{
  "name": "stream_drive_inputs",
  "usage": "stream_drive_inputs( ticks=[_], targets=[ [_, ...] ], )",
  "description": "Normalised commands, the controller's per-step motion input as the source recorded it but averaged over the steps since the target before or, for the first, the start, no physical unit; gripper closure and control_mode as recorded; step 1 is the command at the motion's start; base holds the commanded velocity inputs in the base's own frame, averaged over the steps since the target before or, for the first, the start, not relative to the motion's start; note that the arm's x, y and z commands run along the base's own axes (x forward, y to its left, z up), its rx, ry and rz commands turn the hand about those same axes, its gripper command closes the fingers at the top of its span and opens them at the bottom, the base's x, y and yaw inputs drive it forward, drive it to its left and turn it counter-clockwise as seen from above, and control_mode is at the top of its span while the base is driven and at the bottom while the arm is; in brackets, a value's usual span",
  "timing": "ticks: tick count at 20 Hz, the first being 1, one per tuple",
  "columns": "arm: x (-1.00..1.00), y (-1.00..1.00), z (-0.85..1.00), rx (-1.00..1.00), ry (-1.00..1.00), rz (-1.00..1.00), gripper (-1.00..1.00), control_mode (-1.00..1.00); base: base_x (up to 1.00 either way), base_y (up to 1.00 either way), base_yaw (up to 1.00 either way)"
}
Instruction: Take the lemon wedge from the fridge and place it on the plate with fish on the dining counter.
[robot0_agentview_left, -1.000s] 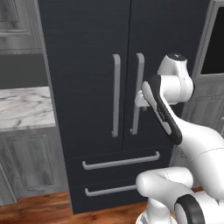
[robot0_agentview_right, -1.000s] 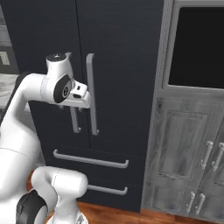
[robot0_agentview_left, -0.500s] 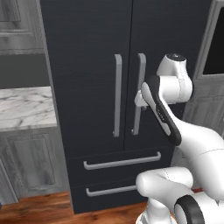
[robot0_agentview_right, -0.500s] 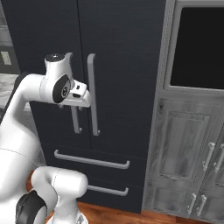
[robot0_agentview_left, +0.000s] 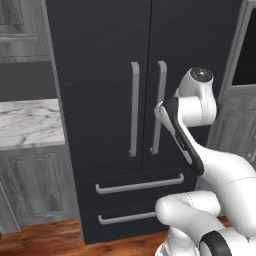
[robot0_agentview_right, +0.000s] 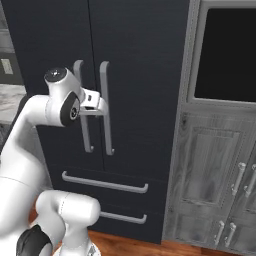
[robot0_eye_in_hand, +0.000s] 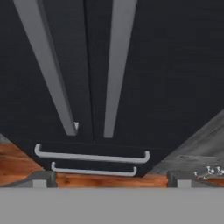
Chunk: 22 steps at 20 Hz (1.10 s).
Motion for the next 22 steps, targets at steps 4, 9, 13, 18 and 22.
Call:
stream_drive_inputs(
  ticks=[4, 9, 13, 18, 22],
  targets=[
    [0.42, 0.0, 0.0, 0.0, -0.33, 0.0, -1.0, -1.0, 0.0, 0.0, 0.0],
    [0.41, -0.09, 0.0, 0.02, -0.04, 0.0, -1.0, -1.0, 0.0, 0.0, 0.0],
    [0.74, -0.12, 0.0, 0.03, 0.0, 0.0, -1.0, -1.0, 0.0, 0.0, 0.0],
    [0.86, -0.04, 0.0, 0.07, 0.0, 0.0, -1.0, -1.0, 0.0, 0.0, 0.0],
    [0.71, 0.0, -0.04, 0.12, 0.0, 0.0, -1.0, -1.0, 0.0, 0.0, 0.0]
  ],
)
